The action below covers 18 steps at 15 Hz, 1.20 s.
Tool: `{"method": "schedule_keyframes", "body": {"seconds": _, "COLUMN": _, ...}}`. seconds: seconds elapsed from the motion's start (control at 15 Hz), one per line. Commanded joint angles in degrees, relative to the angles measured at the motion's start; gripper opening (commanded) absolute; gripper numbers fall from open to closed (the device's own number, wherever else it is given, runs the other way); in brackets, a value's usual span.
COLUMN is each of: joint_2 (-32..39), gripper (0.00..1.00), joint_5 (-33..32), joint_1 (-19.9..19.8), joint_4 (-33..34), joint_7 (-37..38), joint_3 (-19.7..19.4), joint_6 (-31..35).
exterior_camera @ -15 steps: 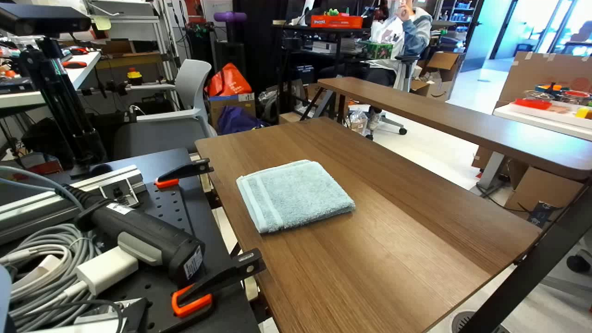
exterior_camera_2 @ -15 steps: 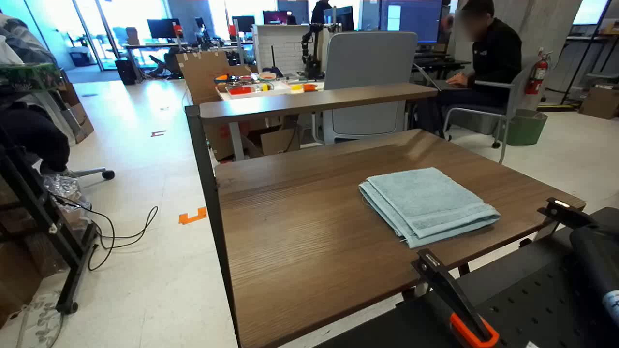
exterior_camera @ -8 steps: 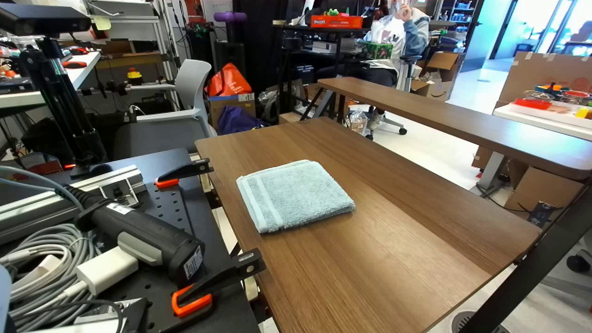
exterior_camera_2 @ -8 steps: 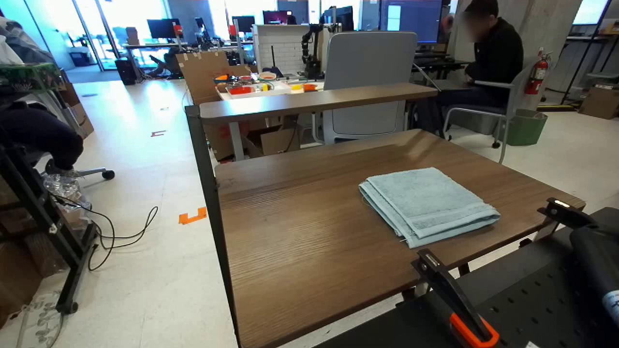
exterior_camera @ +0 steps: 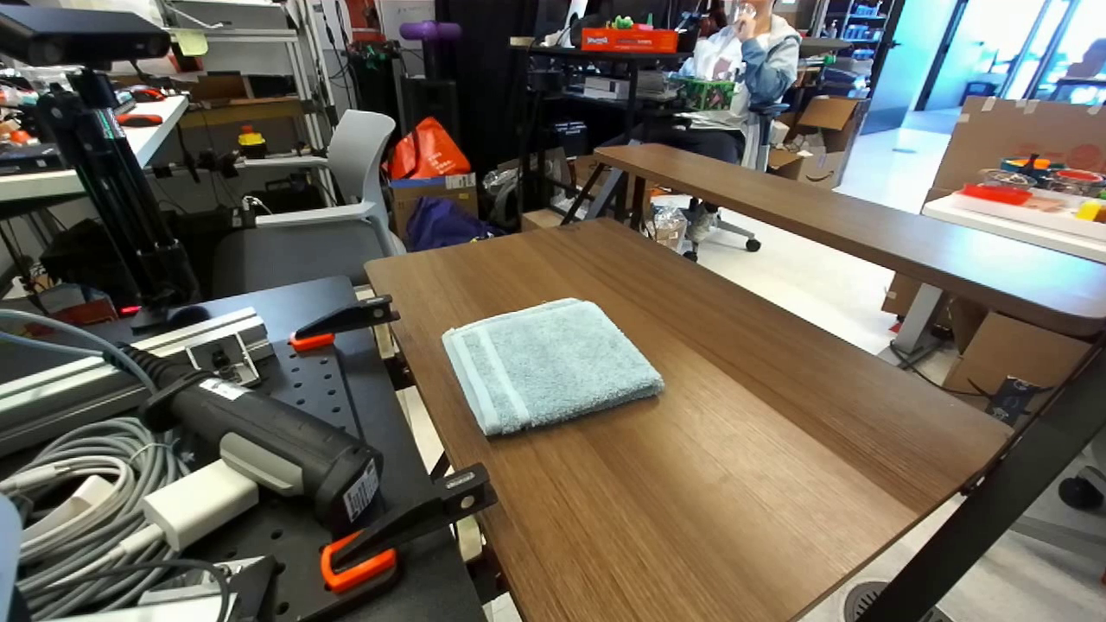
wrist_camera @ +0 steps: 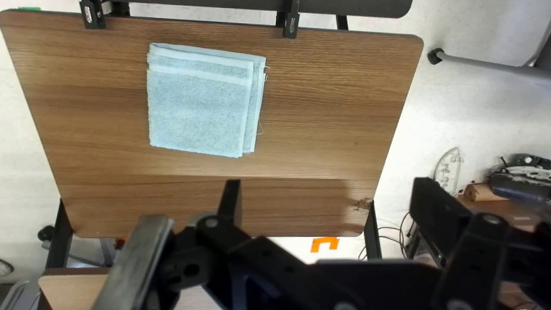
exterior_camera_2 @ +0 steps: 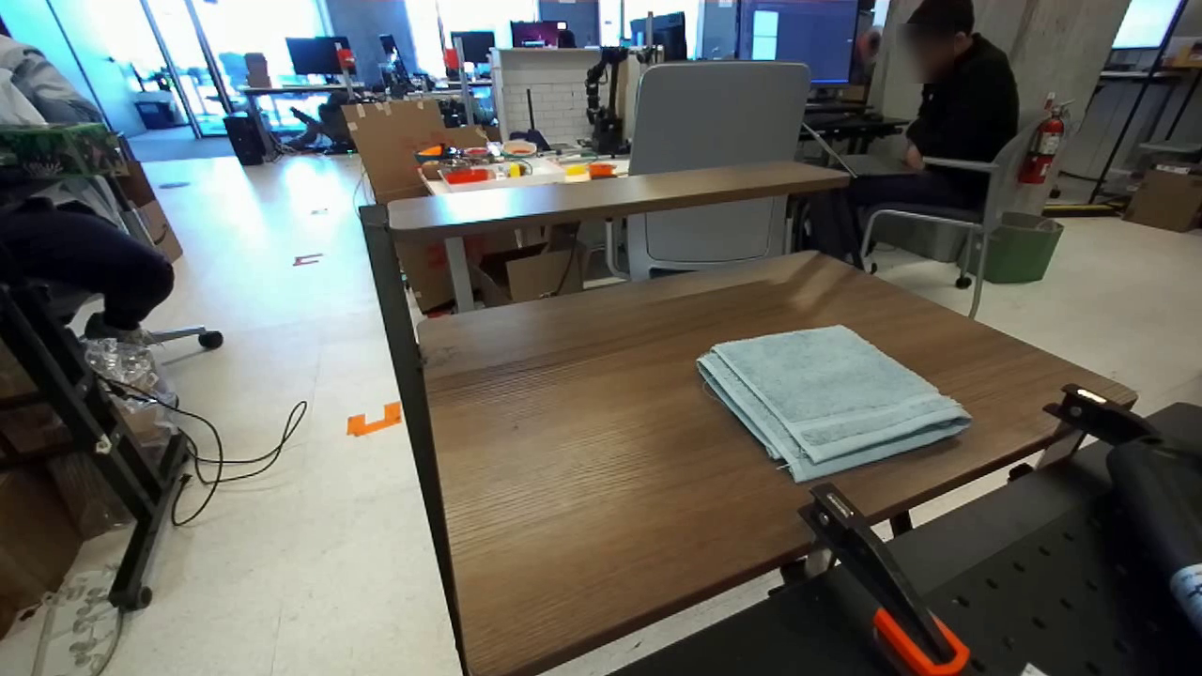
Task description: Wipe the table with the towel
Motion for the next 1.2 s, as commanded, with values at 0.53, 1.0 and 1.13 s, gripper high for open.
{"method": "schedule_keyframes", "body": {"seconds": 0.53, "joint_2": 30.6, "gripper": 1.00, "joint_5": -1.1, "joint_1": -9.9, "joint_4": 13.9, "joint_7": 4.9, "joint_3": -6.0, "joint_6": 3.7}}
{"method": "schedule_keyframes", "body": {"seconds": 1.0, "joint_2": 38.2, "gripper": 1.00, "joint_5": -1.8, "joint_1": -9.9, "joint_4": 18.8, "joint_7": 7.7, "joint_3": -5.9, "joint_6": 5.3}}
{"method": "schedule_keyframes", "body": {"seconds": 1.13, "joint_2": 42.6, "gripper": 1.00, "joint_5": -2.4, "joint_1": -9.7, "joint_4": 20.8, "joint_7": 10.3, "joint_3": -5.5, "joint_6": 5.3}}
